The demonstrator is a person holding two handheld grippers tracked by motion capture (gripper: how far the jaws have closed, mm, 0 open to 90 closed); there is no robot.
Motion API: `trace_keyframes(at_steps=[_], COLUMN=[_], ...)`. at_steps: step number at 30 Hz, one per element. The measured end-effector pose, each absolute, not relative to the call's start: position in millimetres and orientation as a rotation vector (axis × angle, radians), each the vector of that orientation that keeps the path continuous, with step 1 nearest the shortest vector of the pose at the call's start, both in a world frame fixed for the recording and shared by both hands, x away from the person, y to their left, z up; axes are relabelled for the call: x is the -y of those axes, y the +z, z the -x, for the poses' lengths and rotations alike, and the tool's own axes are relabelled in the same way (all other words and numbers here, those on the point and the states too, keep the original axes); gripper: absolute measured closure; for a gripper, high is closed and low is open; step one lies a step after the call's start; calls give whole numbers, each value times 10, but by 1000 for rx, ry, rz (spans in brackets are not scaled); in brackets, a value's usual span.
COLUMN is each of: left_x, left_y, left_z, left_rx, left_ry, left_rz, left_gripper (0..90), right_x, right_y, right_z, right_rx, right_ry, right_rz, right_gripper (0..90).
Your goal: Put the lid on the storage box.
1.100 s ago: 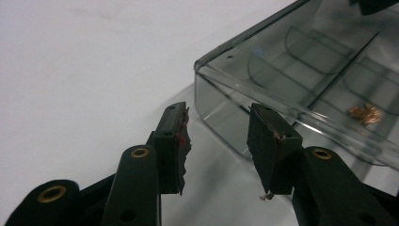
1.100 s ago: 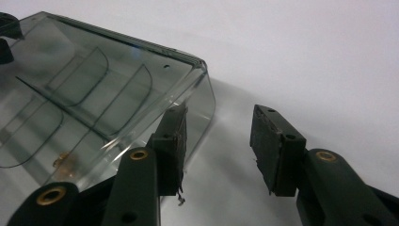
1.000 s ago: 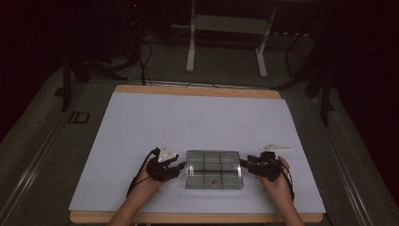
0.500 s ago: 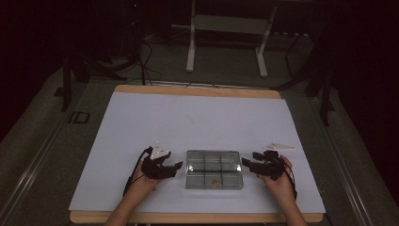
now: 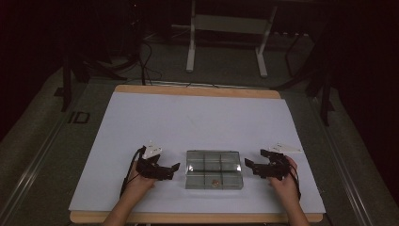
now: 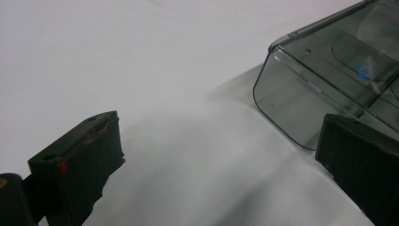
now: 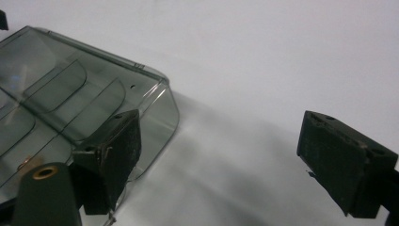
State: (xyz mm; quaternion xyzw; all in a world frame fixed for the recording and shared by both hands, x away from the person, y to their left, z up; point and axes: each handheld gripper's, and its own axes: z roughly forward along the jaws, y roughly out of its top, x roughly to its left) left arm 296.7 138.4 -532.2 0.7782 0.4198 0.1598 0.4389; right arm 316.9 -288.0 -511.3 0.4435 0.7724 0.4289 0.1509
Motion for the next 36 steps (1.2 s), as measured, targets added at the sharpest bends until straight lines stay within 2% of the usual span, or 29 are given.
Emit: trace_keyframes(at_steps=[13,36], left_x=[-1453,-1706], left_y=[-5293,-5336], left_z=[-2885,-2727], left_rx=[-1012,-1082], left_ry=[443,524], left_rz=[-1904,-1804], left_gripper=[16,16], right_x=[2972,3296], right_y=[-5139,-5235], right_z=[-3116,-2992], right_rx=[-2188,-2083], right_ry=[1229,1187], right_rz=[-1238,-1295], right_gripper=[140,141])
